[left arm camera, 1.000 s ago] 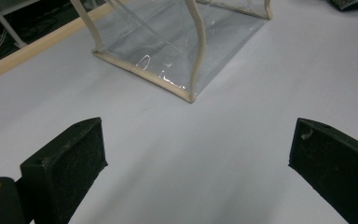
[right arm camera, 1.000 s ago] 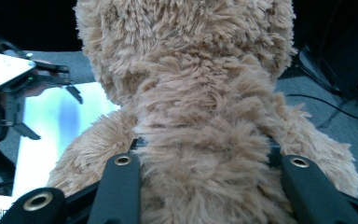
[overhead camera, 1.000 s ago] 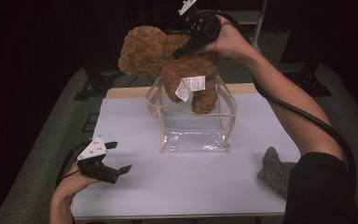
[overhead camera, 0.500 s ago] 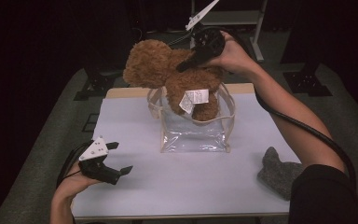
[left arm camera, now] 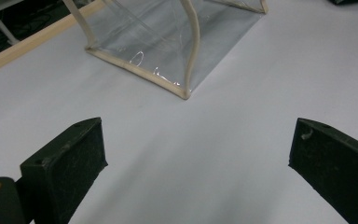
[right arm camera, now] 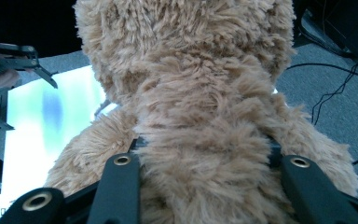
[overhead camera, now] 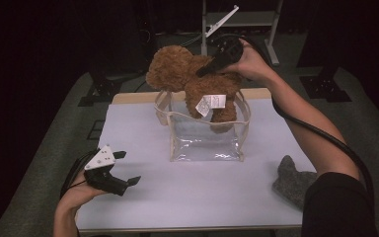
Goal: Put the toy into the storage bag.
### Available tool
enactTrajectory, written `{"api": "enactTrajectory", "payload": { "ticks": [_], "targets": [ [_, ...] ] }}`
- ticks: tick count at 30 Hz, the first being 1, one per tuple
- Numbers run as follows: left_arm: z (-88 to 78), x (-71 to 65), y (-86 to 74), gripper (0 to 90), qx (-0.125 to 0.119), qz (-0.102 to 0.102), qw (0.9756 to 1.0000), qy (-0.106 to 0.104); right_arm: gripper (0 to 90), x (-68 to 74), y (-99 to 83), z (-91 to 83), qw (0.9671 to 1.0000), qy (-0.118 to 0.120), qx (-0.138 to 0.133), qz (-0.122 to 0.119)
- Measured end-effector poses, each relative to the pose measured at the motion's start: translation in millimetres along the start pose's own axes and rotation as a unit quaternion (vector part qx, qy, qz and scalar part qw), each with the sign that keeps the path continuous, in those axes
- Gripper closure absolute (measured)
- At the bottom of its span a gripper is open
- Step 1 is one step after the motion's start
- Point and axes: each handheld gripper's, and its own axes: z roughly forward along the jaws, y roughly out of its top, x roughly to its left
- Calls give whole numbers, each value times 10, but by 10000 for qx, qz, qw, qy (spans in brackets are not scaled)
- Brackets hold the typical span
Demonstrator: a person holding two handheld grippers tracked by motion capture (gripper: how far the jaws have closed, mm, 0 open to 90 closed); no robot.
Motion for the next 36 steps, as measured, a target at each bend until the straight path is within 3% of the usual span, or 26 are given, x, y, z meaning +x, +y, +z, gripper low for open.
{"api": "enactTrajectory", "payload": {
  "ticks": [13,23,36],
  "targets": [
    [-17,-16,4,30,-6,19,10000,0,572,18,-282,79,9999,45,83,82],
    [-14,-24,9,30,-12,2,10000,-19,573,57,-582,297,9987,136,463,139],
    [-27,-22,8,30,-1,39,10000,-13,554,89,-773,534,9956,222,866,274]
  ]
}}
